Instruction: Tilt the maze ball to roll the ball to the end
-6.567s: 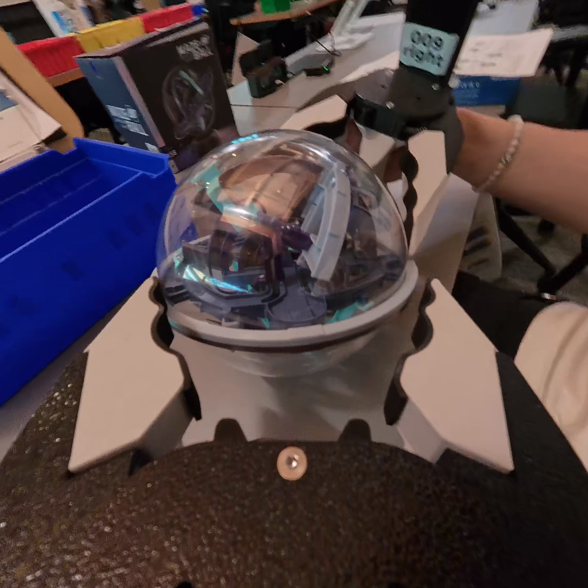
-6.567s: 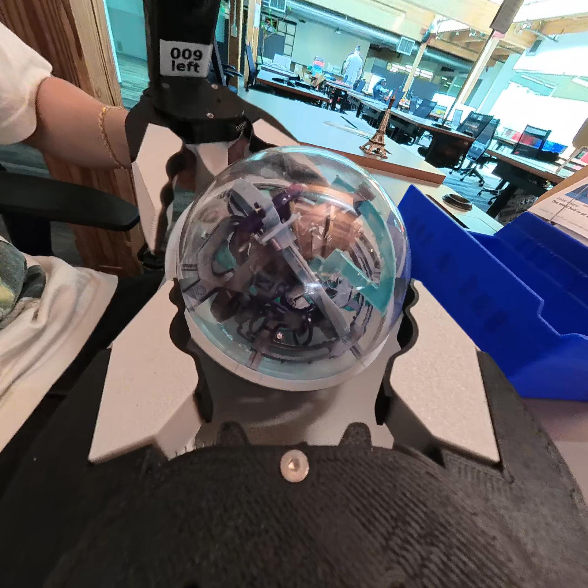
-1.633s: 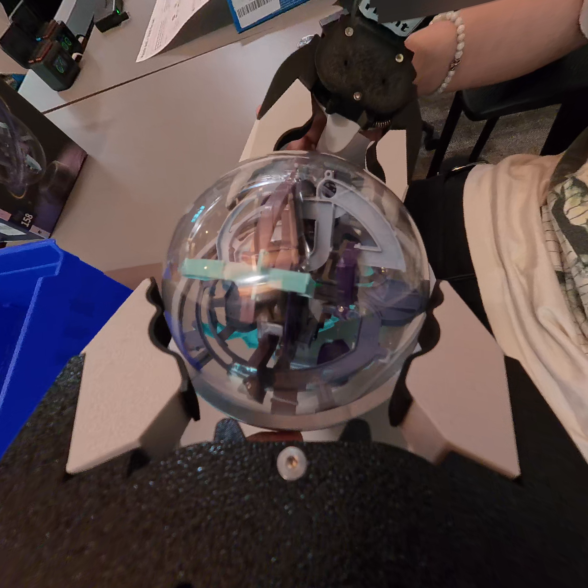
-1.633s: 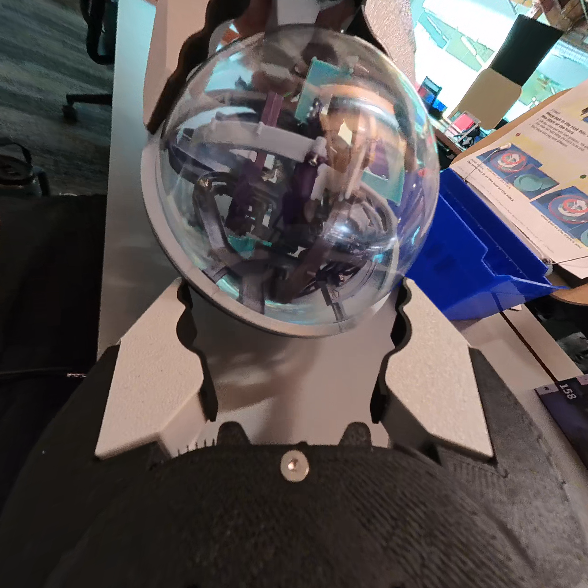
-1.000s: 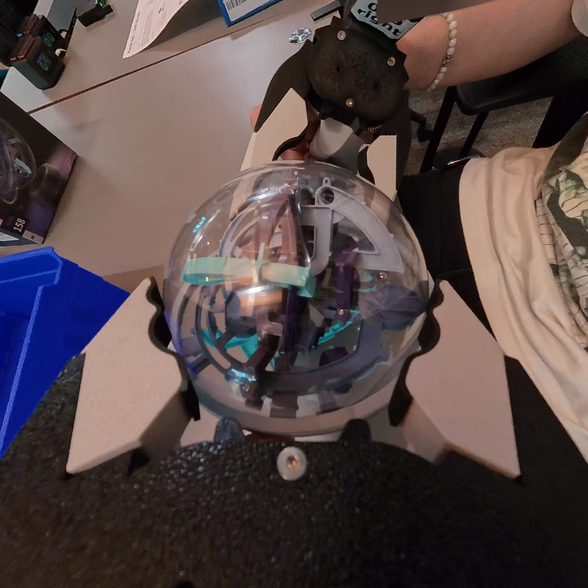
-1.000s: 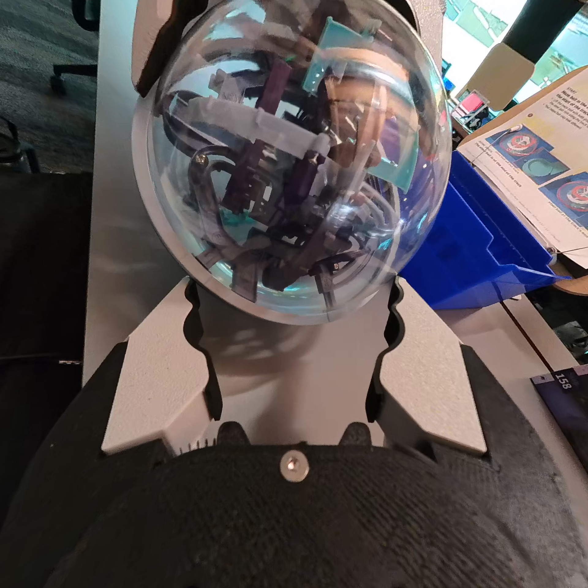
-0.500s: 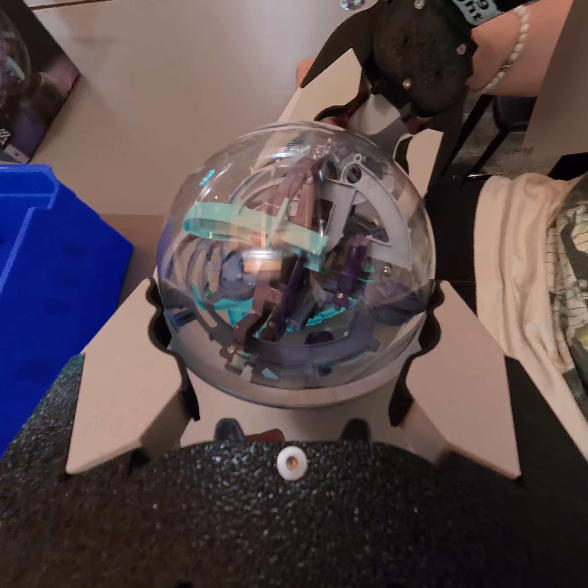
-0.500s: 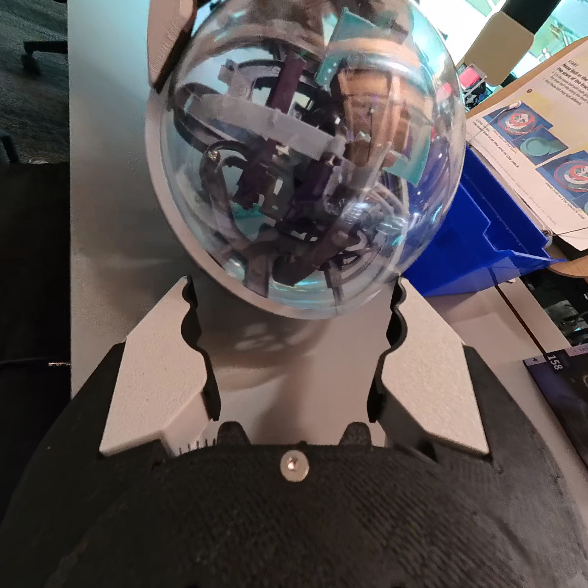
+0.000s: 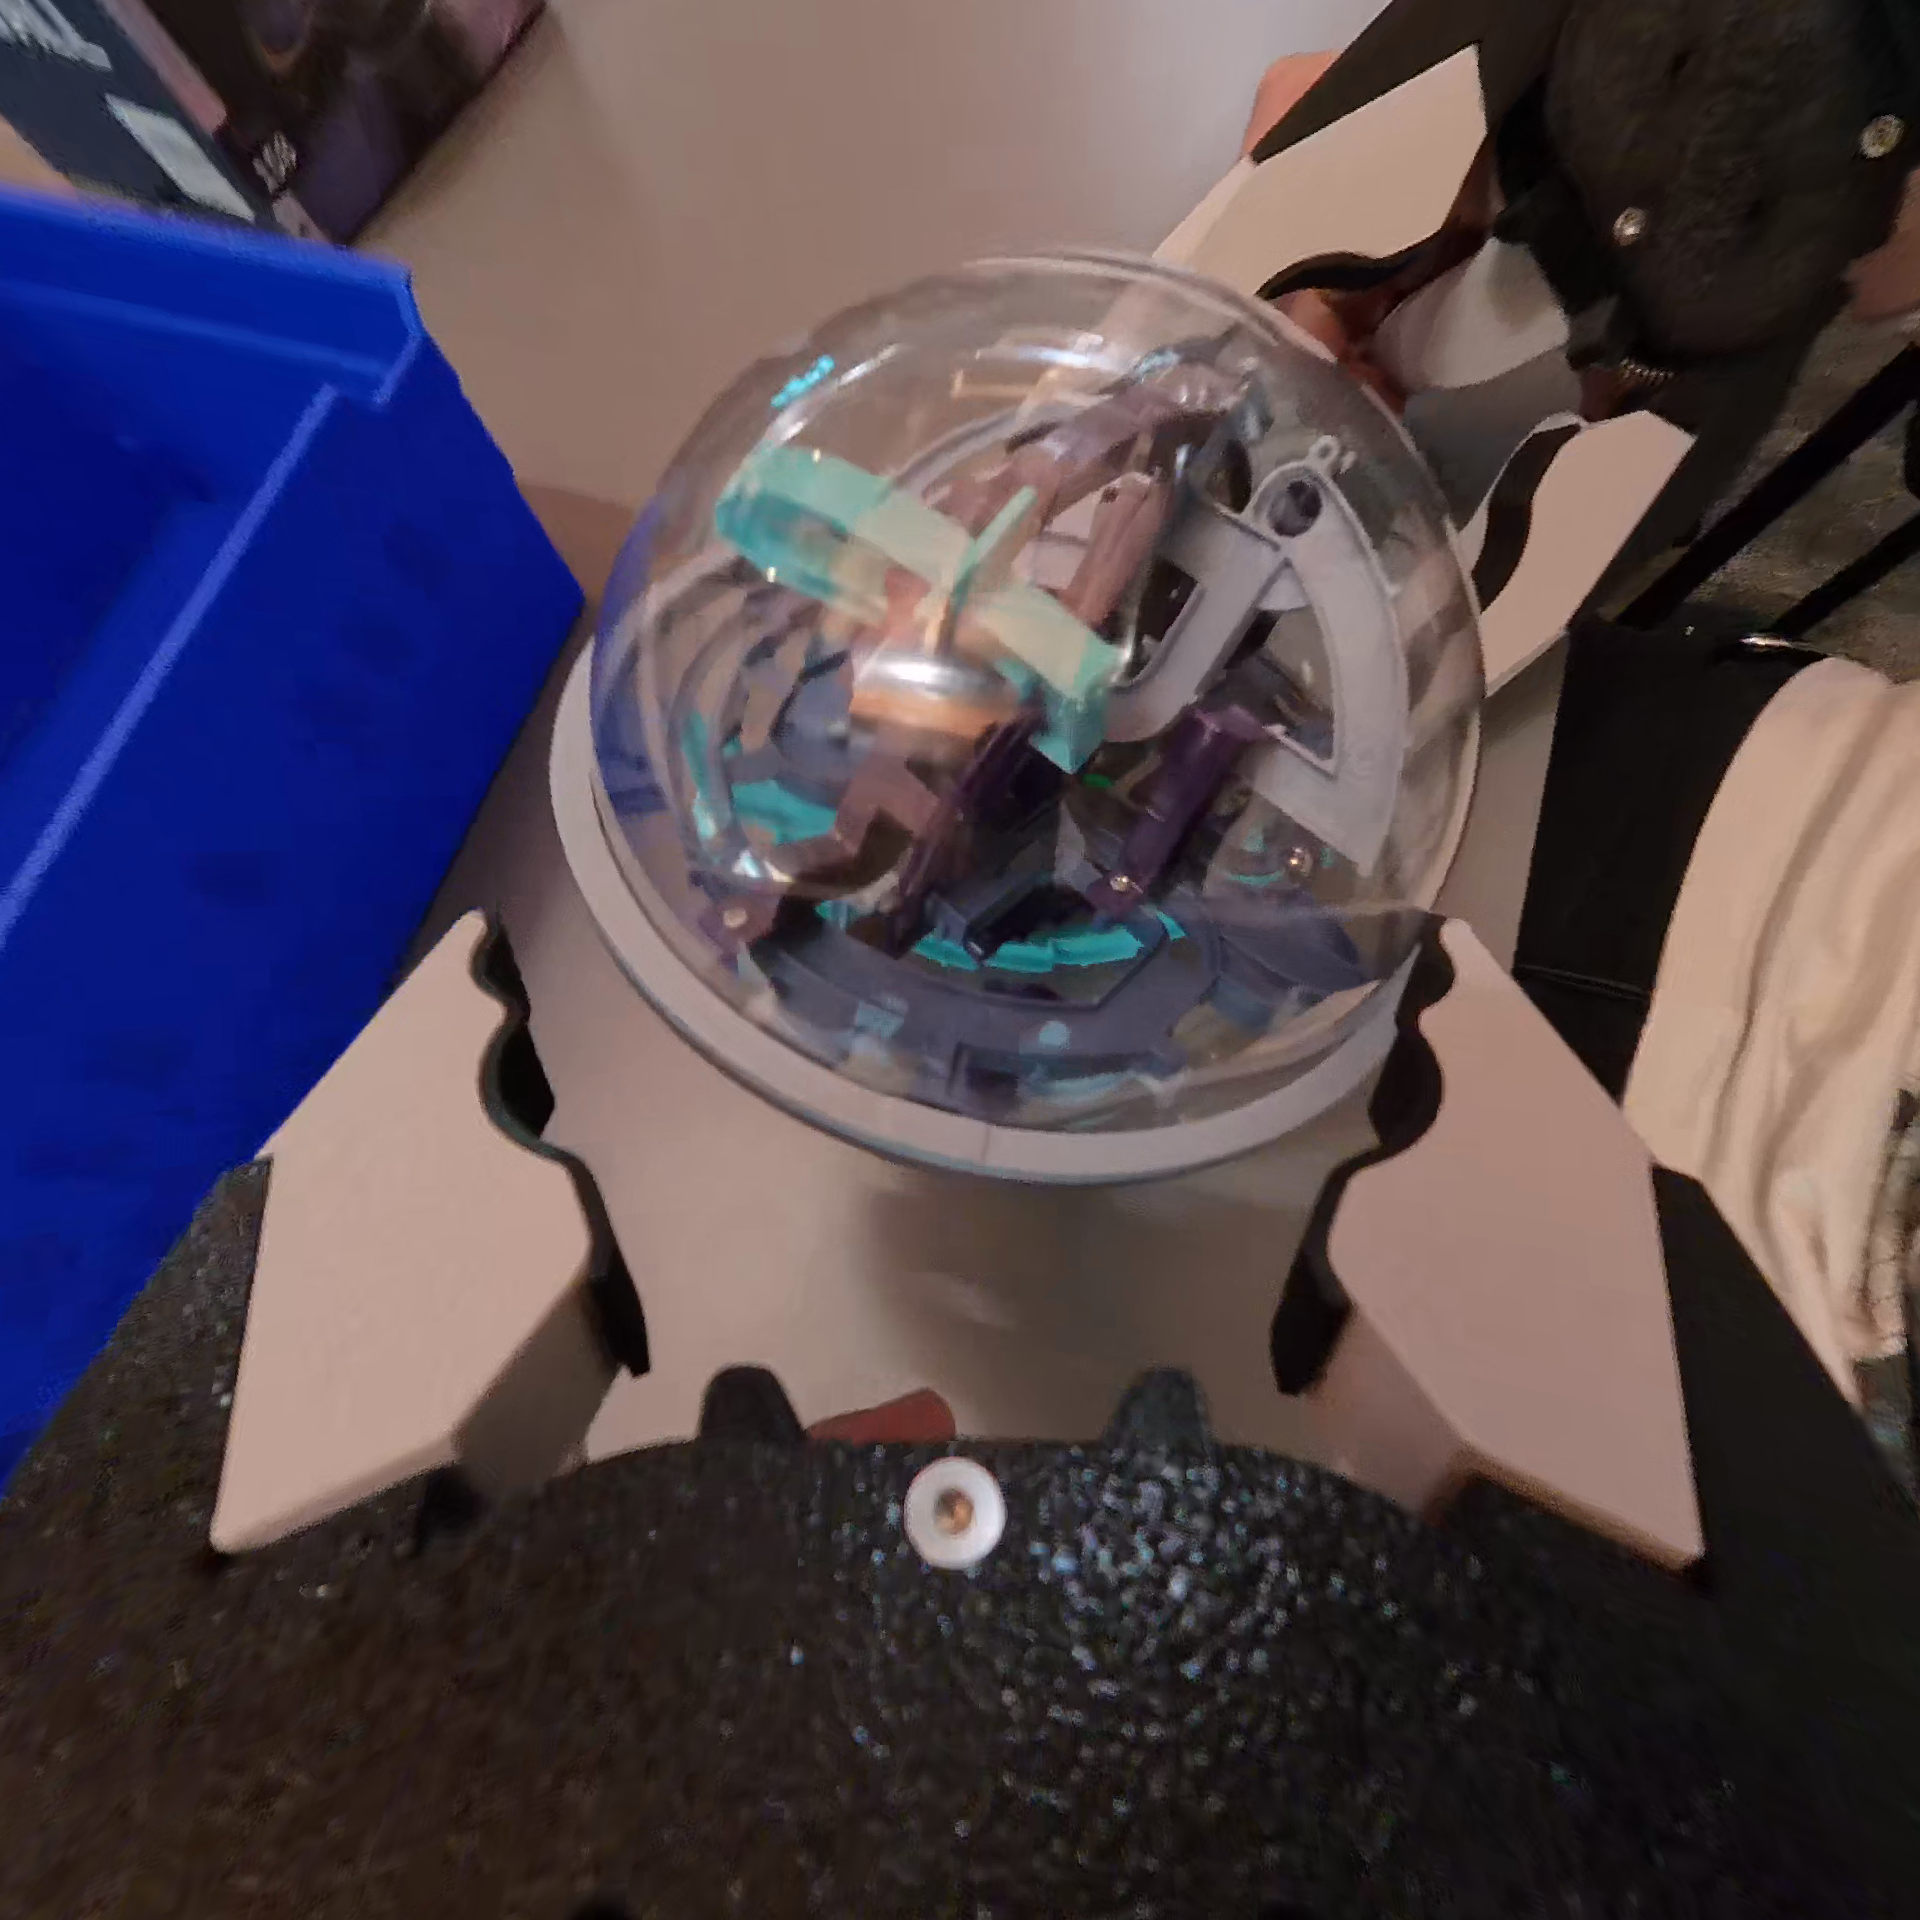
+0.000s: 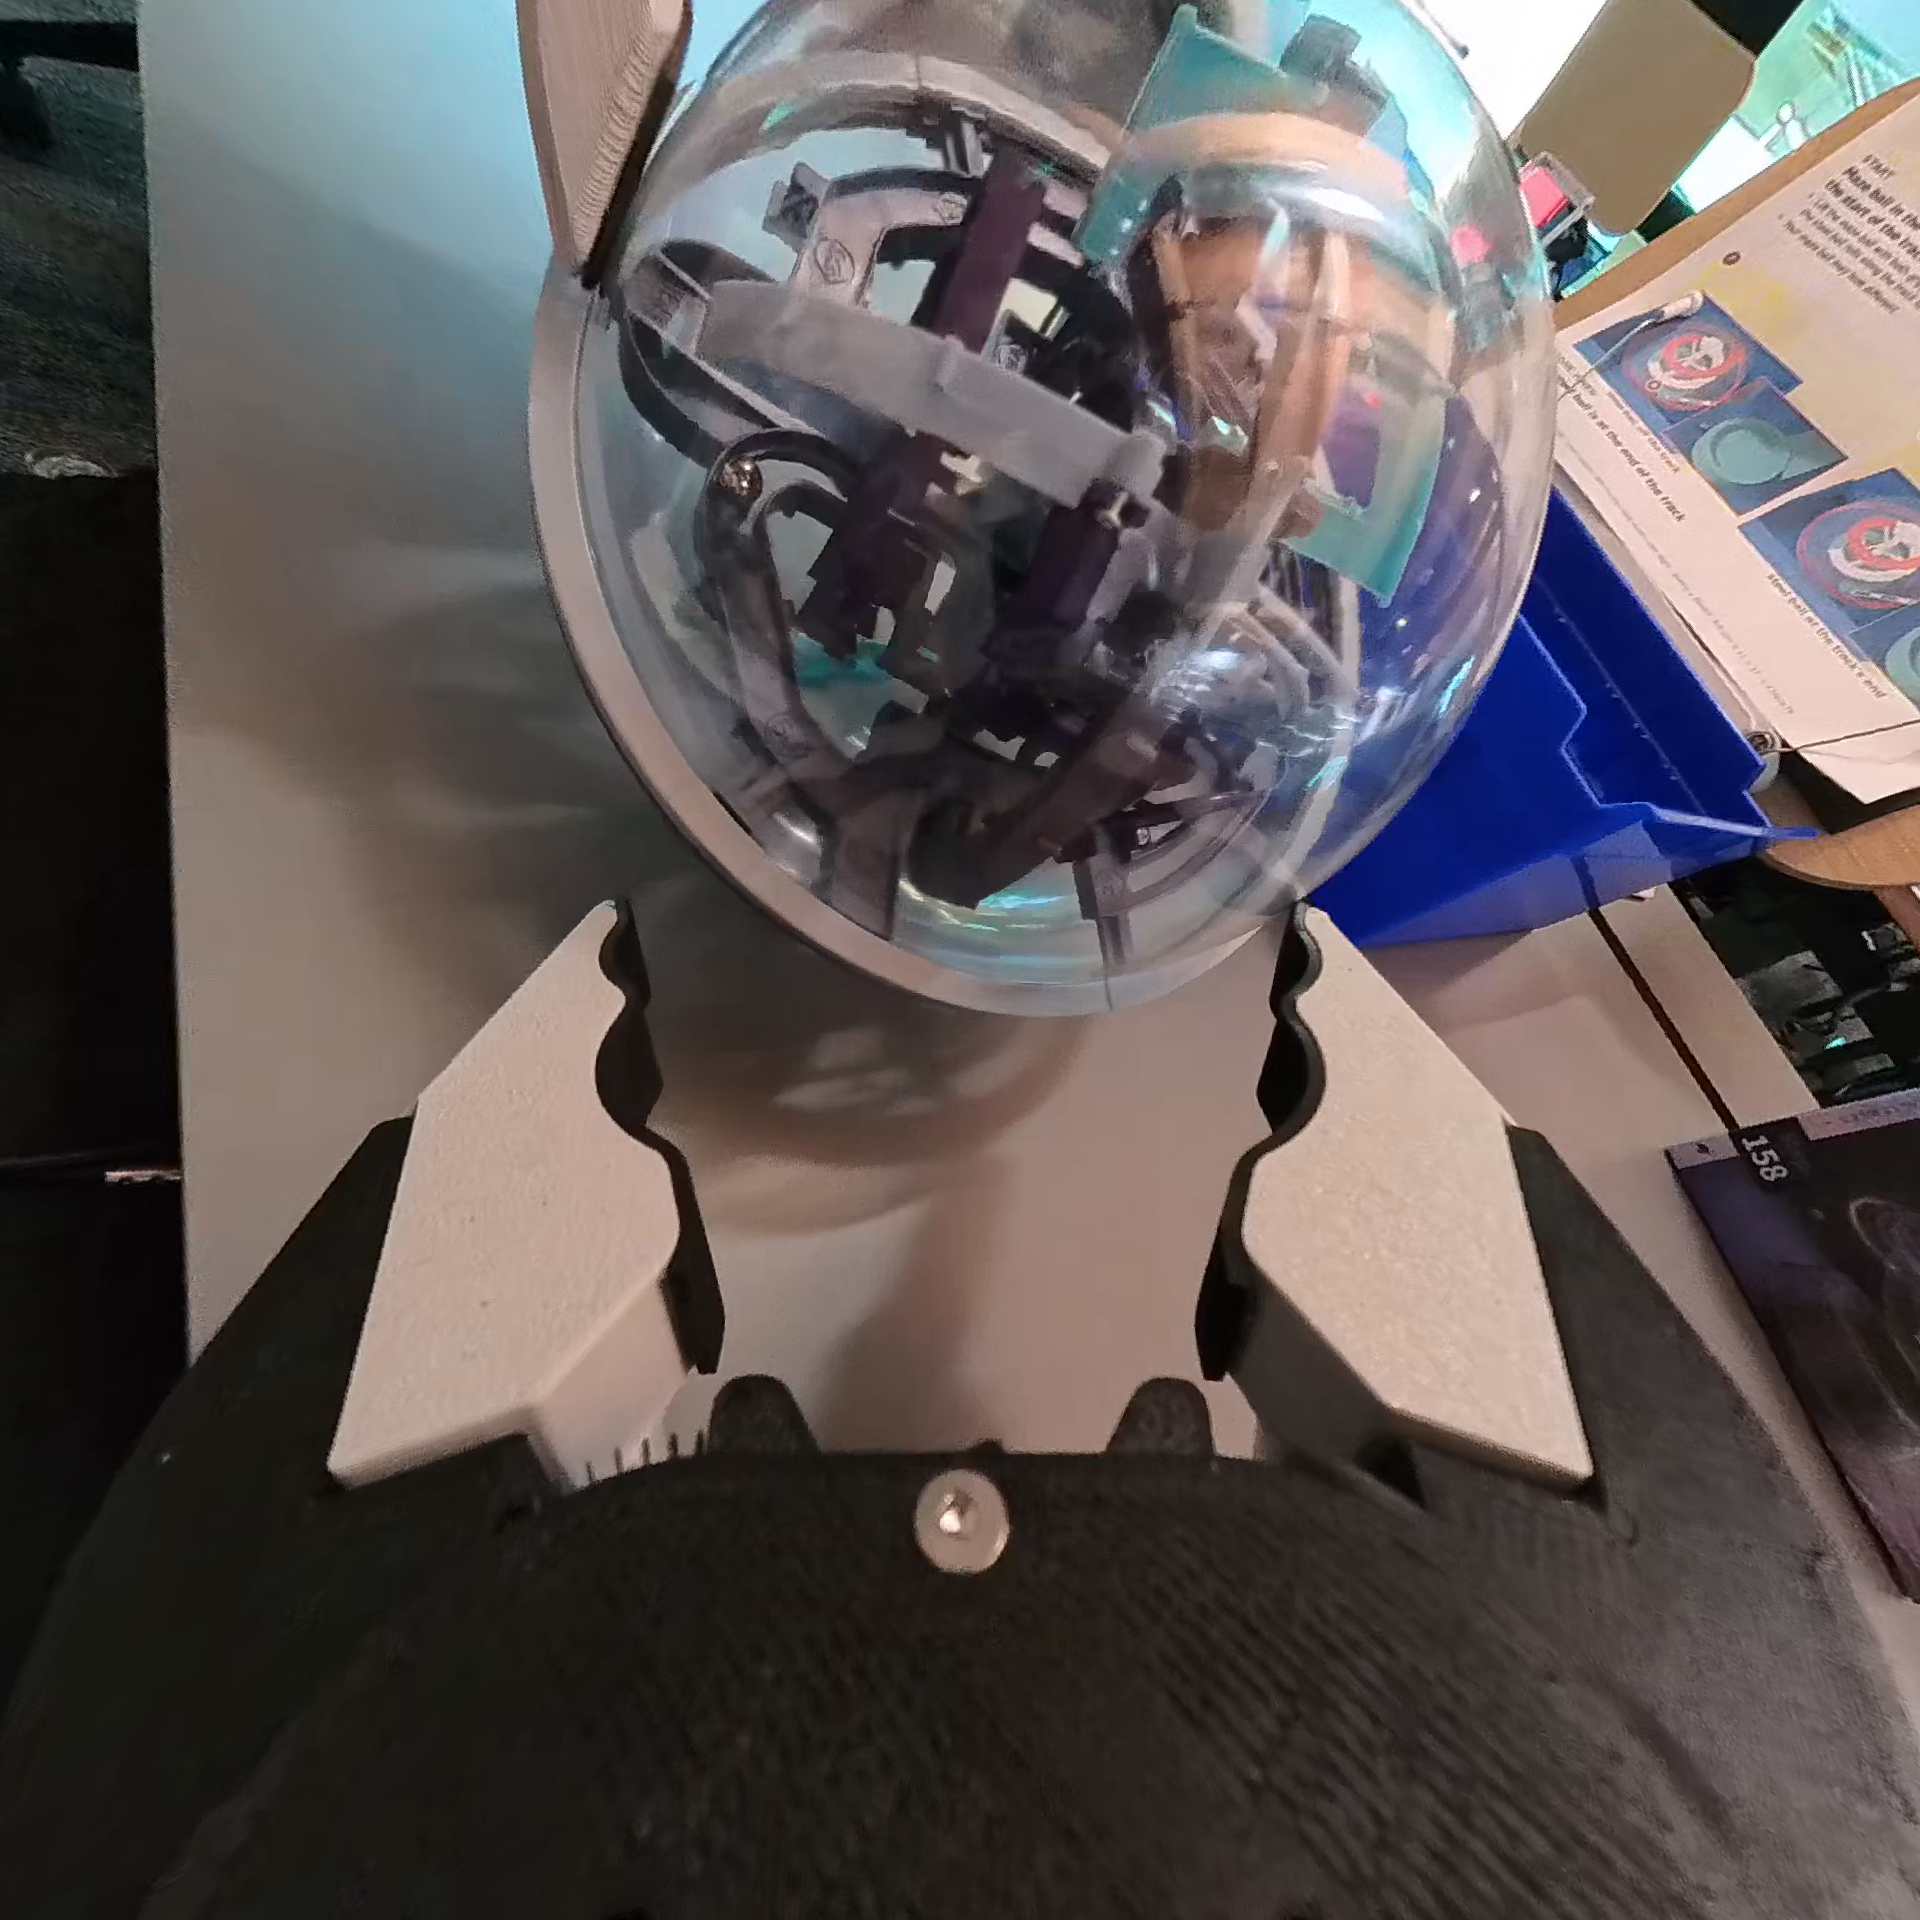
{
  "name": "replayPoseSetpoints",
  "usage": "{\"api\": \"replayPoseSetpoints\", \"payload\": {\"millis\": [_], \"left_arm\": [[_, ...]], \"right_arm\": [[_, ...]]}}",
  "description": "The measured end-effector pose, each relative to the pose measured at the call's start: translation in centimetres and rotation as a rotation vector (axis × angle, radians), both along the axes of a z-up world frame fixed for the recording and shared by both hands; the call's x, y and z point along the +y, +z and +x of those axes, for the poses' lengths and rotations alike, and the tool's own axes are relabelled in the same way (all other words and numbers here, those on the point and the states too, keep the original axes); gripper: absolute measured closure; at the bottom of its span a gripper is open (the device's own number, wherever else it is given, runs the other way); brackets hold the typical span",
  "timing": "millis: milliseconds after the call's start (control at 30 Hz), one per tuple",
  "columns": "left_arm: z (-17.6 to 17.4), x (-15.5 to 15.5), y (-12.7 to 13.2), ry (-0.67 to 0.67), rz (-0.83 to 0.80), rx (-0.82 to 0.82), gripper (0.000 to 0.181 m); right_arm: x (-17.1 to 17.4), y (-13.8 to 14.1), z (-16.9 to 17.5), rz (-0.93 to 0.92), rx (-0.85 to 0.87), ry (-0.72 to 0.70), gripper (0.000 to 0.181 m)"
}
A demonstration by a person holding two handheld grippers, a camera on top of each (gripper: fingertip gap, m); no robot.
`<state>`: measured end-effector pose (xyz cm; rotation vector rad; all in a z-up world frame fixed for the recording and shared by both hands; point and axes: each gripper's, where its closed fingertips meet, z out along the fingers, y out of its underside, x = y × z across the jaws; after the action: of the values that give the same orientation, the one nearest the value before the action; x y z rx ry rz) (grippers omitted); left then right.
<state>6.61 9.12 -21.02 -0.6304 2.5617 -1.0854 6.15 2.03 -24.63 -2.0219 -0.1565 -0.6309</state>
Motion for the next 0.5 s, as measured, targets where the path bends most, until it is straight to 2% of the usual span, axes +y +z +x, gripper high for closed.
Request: {"api": "replayPoseSetpoints", "payload": {"millis": [67,133,267,500], "left_arm": [[-0.51,-0.19,-0.27,-0.002,-0.021,0.046,0.028],[-0.67,-0.47,-0.33,-0.012,-0.042,0.069,0.023],[-0.28,-0.47,-0.28,-0.027,-0.062,0.110,0.024],[0.16,-0.23,-0.37,-0.090,-0.072,0.195,0.023]], "right_arm": [[0.23,0.31,-0.28,0.015,0.001,0.015,0.066],[0.59,0.57,-0.75,0.027,0.011,0.034,0.071],[0.63,0.20,-0.62,-0.007,0.002,0.028,0.067],[0.17,0.32,-0.35,-0.042,-0.018,0.074,0.075]]}}
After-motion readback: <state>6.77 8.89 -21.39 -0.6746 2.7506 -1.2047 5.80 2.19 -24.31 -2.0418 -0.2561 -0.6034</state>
